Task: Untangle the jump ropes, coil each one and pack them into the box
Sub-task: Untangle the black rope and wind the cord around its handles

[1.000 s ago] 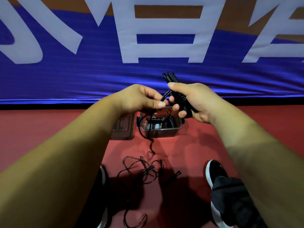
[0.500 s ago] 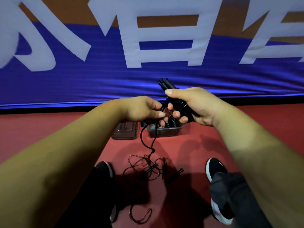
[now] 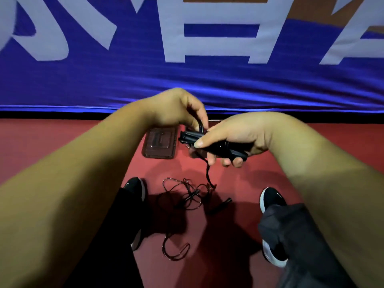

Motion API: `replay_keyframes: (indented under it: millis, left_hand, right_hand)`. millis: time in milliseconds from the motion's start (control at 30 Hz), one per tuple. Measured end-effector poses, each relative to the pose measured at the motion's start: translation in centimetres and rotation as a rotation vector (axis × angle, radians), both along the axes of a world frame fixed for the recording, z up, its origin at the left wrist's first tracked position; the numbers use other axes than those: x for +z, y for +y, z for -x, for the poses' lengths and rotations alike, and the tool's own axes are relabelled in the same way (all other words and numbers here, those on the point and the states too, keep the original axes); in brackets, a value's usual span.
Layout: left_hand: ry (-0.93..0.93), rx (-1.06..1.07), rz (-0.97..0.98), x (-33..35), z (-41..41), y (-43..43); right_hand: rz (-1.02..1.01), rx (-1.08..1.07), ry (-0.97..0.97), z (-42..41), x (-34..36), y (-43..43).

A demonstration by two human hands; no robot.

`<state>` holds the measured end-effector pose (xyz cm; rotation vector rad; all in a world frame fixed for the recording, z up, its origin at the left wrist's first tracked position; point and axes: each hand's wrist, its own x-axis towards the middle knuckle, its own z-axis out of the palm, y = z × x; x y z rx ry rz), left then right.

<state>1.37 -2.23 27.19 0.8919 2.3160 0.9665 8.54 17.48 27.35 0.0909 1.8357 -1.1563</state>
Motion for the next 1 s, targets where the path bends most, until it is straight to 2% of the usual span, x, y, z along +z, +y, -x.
replay_keyframes:
  millis: [167,267,367,467,633,700,800,1000]
  left_hand:
    - [0.258,0.011,0.144,0.3,0.4,0.7]
    - [0.450,-0.005,0.209,-0.2,0.5,1.9]
    - [0.484,0.042,0.217,-1.0,0.5,2.8]
    - [0.471,0.193,0.199,-1.8,0.8,3.3]
    - [0.384,0.308,0.430,-2.4,1.1,4.2]
    - [0.204,0.317,0.325,-2.6,0.9,4.8]
    - [-0.198,0.338,0.020,-2.8,0.7,5.2]
    - [-0.445,0.129,-0.104,-2.6,0.9,4.6]
  right_hand:
    - [-0.211,0.001,0.061,2.7,-2.0,-1.3]
    - [-0.328,-0.094,0.129,4.0,-3.5,-1.4]
    - [-0.412,-0.244,0.251,5.0,-4.4,-0.9]
    - [-0.427,-0.348,0.367,5.7,-4.5,-0.6]
    - [-0.486,-0.410,0.564,5.8,-3.7,0.2]
    - [-0.396,-0.469,0.527,5.6,-3.6,0.7]
    - [-0.344,-0.506,0.498,5.3,-3.3,1.4]
    - [-0.255,-0.576,0.427,4.4,-2.6,2.8]
